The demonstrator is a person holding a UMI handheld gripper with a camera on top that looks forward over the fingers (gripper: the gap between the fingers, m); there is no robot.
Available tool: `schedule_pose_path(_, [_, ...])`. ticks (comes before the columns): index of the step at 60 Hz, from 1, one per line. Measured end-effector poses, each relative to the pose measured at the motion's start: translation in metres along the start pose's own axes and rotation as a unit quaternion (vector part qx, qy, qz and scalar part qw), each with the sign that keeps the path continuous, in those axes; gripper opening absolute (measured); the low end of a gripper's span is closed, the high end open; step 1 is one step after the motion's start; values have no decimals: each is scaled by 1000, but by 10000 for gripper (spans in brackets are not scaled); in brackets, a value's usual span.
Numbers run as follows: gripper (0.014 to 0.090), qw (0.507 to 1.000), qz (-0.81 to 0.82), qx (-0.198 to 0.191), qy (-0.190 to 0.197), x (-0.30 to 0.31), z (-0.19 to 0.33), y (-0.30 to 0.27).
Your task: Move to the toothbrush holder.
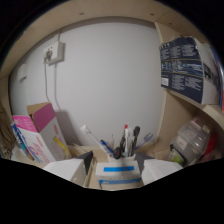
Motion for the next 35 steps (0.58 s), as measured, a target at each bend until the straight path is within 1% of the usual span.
schedule_pose_path(11, [867, 1000, -7, -3, -1, 4, 25, -8])
schedule_pose_path(20, [861, 1000, -4, -6, -1, 4, 27, -8])
schedule_pose_path(35, [870, 1000, -2, -5, -1, 5, 25, -7])
